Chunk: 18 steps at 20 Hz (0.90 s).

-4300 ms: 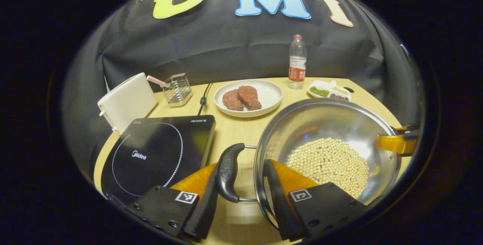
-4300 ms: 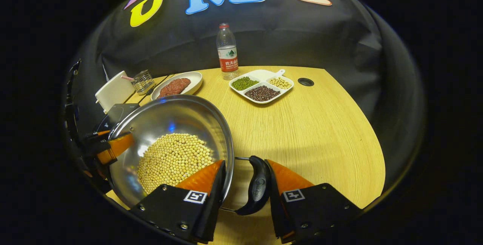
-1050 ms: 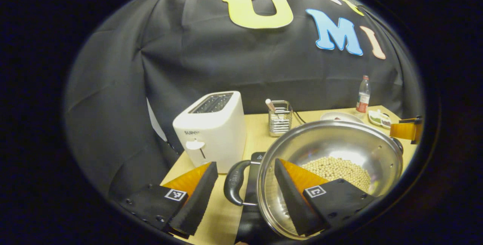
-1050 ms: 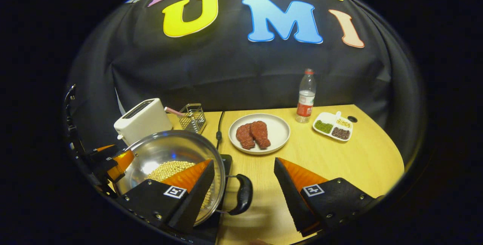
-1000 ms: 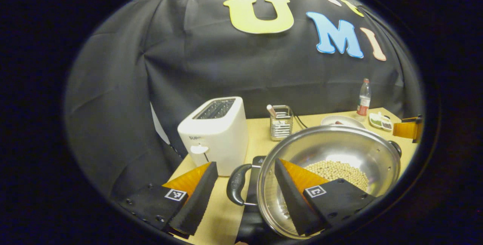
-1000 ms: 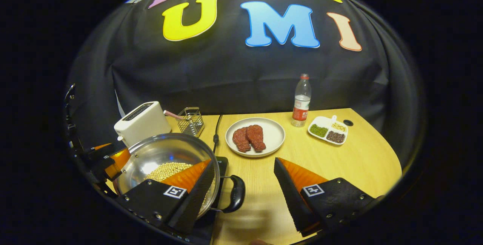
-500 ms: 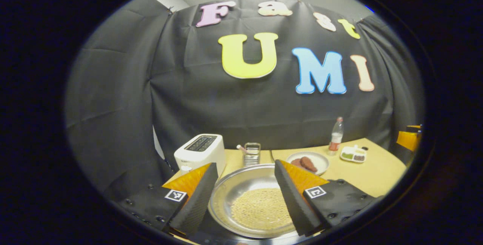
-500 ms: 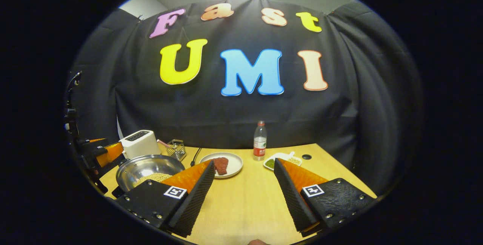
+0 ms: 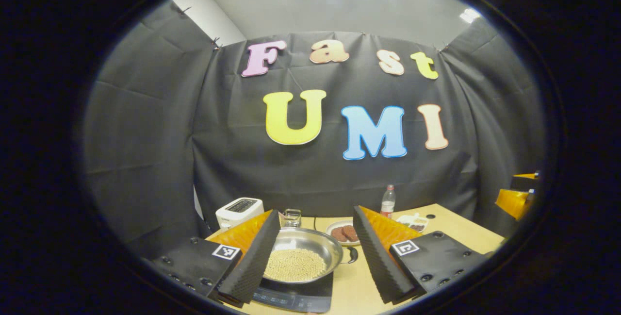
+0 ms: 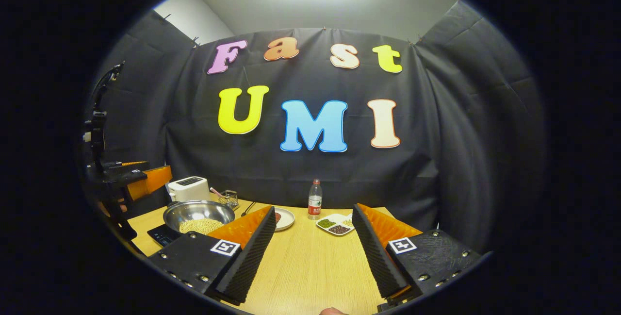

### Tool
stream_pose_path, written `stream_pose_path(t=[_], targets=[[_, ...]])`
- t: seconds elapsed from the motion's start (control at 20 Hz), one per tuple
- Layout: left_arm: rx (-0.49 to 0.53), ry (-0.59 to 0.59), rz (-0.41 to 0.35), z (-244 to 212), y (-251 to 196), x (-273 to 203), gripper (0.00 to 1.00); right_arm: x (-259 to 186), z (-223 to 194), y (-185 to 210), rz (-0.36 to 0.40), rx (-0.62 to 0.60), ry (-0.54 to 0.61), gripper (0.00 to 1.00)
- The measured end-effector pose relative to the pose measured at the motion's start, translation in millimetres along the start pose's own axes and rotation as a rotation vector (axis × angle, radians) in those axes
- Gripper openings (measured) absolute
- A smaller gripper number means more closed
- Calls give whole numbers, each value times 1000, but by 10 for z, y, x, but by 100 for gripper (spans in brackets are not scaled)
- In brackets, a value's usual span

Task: First push the handle of the pot to place it horizontally, then grasp the pot with both hands and set it on the induction cooktop.

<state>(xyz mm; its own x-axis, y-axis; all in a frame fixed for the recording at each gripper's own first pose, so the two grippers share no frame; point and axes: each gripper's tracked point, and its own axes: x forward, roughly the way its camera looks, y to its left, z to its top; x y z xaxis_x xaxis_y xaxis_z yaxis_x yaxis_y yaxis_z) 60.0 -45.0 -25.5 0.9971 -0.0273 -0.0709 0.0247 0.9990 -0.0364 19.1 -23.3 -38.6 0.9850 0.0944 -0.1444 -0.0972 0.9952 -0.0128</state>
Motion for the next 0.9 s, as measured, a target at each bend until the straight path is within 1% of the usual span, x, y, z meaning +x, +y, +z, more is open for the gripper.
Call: stream_pose_path(t=[0.05, 0.1, 0.25, 0.4, 0.45, 0.5, 0.6, 0.75, 0.9], targets=[[11, -15, -5, 66, -19, -128, 100, -112, 54, -2, -2, 9, -12, 96], [20, -28, -7, 123, -22, -242, 98, -201, 99, -16, -6, 16, -24, 96], [27, -44, -18, 216, -15, -527, 98, -467, 224, 67, -10, 23, -59, 96], [46, -77, -30, 327, 91, -803, 98, -687, 322, 120, -44, 23, -100, 96], [59, -85, -35, 352, 133, -875, 94, -748, 313, 153, -53, 27, -102, 96], [67, -86, -37, 336, 177, -945, 98, -801, 276, 200, -57, 33, -96, 96], [62, -84, -41, 317, 233, -1056, 98, -866, 257, 297, -48, 32, -92, 96], [60, -92, -40, 312, 331, -1172, 98, -949, 251, 380, -53, 19, -86, 96], [65, -104, -54, 365, 325, -1245, 98, -1043, 325, 388, -68, 22, -104, 96]])
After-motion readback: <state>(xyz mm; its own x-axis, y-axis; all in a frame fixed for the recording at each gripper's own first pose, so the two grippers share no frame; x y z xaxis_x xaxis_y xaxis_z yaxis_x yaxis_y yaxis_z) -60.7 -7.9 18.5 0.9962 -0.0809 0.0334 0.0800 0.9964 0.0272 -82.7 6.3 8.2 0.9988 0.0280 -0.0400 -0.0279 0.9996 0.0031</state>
